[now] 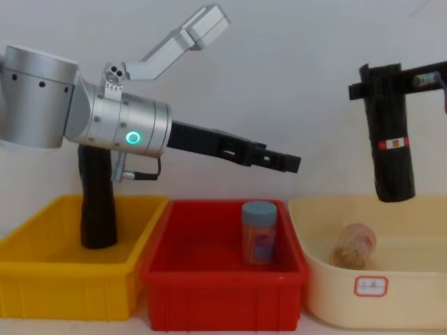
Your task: Pick up the garbage bag with the one hand and transfer it to the other hand.
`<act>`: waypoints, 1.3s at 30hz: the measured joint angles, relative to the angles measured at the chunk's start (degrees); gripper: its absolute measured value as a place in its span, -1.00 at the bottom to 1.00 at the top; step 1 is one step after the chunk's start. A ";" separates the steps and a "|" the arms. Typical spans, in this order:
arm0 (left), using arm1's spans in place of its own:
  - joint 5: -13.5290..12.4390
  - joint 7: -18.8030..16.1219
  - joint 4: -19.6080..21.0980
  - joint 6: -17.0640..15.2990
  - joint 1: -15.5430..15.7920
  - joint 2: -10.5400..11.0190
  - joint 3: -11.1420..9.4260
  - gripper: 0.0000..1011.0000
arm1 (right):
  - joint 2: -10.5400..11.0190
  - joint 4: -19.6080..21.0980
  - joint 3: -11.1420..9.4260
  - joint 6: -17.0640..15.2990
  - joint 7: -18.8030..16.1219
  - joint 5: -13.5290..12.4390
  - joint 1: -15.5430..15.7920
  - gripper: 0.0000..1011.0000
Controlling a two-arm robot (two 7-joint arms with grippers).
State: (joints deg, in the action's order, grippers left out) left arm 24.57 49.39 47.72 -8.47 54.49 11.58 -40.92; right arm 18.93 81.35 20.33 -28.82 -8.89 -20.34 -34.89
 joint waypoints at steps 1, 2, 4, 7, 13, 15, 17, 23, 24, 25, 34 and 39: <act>0.00 0.00 0.00 0.00 0.00 0.00 0.00 0.98 | 0.07 -0.08 -0.09 0.07 -0.15 -0.06 0.05 0.09; 0.00 0.00 0.00 0.00 0.00 0.00 0.00 0.98 | 0.15 -0.18 -0.18 0.13 -0.29 -0.12 0.09 0.09; 0.00 0.00 0.00 0.00 0.00 0.00 0.00 0.98 | 0.35 -0.37 -0.40 0.31 -0.66 -0.23 0.19 0.11; 0.00 0.00 0.00 0.00 0.00 0.00 0.00 0.98 | 0.57 -0.59 -0.68 0.51 -1.08 -0.42 0.31 0.26; 0.00 0.00 0.00 0.00 0.00 0.00 0.00 0.98 | 0.86 -0.88 -1.03 0.78 -1.63 -0.61 0.47 0.61; 0.01 0.00 0.00 0.00 0.00 0.00 0.00 0.98 | 0.95 -0.95 -1.13 0.85 -1.77 -0.66 0.52 0.72; 0.00 0.00 0.00 0.00 0.00 0.00 0.00 0.98 | 0.99 -1.01 -1.17 0.91 -1.89 -0.69 0.56 0.77; 0.00 0.00 0.00 0.00 0.00 0.00 0.00 0.98 | 1.12 -1.15 -1.36 1.03 -2.12 -0.79 0.63 0.98; 0.01 0.00 0.00 0.00 0.00 0.00 0.00 0.98 | 1.13 -1.17 -1.37 1.05 -2.14 -0.80 0.64 0.98; 0.01 0.00 0.00 0.00 0.00 0.00 0.00 0.98 | 1.15 -1.18 -1.38 1.06 -2.16 -0.81 0.64 0.98; 0.00 0.00 0.00 0.00 0.00 0.00 0.00 0.98 | 1.24 -1.28 -1.50 1.16 -2.36 -0.86 0.68 0.98; 0.00 0.00 0.00 0.00 0.00 0.00 0.00 0.98 | 1.26 -1.30 -1.53 1.20 -2.41 -0.90 0.71 0.98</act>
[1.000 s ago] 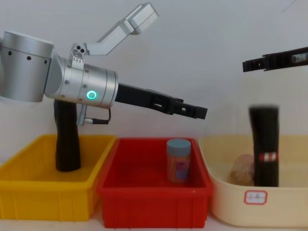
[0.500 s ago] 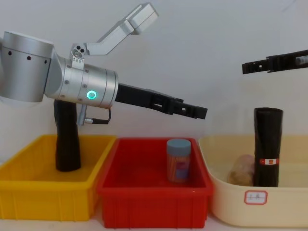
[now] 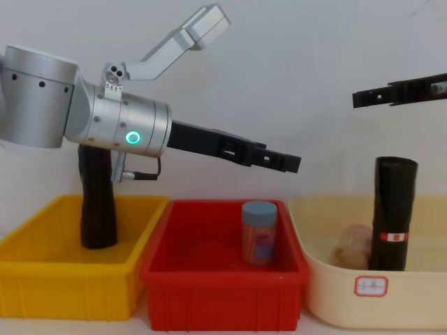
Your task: Pick up the garbage bag with the one hand and transfer it to the other hand.
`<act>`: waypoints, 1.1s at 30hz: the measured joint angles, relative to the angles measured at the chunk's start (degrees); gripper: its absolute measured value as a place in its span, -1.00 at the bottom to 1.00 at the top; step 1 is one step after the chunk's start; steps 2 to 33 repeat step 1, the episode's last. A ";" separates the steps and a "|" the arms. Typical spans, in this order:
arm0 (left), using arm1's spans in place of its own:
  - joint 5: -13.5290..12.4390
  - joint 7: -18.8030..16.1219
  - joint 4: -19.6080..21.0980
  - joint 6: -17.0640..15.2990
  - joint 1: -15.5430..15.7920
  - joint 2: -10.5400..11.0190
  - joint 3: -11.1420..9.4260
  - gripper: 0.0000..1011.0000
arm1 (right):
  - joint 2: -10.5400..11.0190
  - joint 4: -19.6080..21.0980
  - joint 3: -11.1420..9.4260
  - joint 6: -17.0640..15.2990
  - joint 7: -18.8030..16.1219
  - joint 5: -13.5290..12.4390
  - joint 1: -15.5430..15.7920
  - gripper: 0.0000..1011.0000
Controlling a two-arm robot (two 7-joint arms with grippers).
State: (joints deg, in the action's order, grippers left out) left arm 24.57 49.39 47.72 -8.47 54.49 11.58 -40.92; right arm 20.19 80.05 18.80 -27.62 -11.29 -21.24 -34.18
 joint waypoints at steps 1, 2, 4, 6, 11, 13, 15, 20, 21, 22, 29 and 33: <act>0.00 0.00 0.00 0.00 0.00 0.00 0.00 0.98 | 0.01 -0.01 -0.01 0.01 -0.01 -0.01 0.01 0.98; 0.00 0.00 0.00 0.00 0.00 0.00 0.00 0.98 | 0.01 -0.01 -0.01 0.01 -0.01 -0.01 0.01 0.98; 0.00 0.00 0.00 0.00 0.00 0.00 0.00 0.98 | 0.01 -0.01 -0.01 0.01 -0.01 -0.01 0.01 0.98; 0.00 0.00 0.00 0.00 0.00 0.00 0.00 0.98 | 0.01 -0.01 -0.01 0.01 -0.01 -0.01 0.01 0.98; 0.00 0.00 0.00 0.00 0.00 0.00 0.00 0.98 | 0.01 -0.01 -0.01 0.01 -0.01 -0.01 0.01 0.98; 0.00 0.00 0.00 0.00 0.00 0.00 0.00 0.98 | 0.01 -0.01 -0.01 0.01 -0.01 -0.01 0.01 0.98; 0.00 0.00 0.00 0.00 0.00 0.00 0.00 0.98 | 0.01 -0.01 -0.01 0.01 -0.01 -0.01 0.01 0.98; 0.00 0.00 0.00 0.00 0.00 0.00 0.00 0.98 | 0.01 -0.01 -0.01 0.01 -0.01 -0.01 0.01 0.98; 0.00 0.00 0.00 0.00 0.00 0.00 0.00 0.98 | 0.01 -0.01 -0.01 0.01 -0.01 -0.01 0.01 0.98; 0.00 0.00 0.00 0.00 0.00 0.00 0.00 0.98 | 0.01 -0.01 -0.01 0.01 -0.01 -0.01 0.01 0.98; 0.00 0.00 0.00 0.00 0.00 0.00 0.00 0.98 | 0.01 -0.01 -0.01 0.01 -0.01 -0.01 0.01 0.98; 0.00 0.00 0.00 0.00 0.00 0.00 0.00 0.98 | 0.01 -0.01 -0.01 0.01 -0.01 -0.01 0.01 0.98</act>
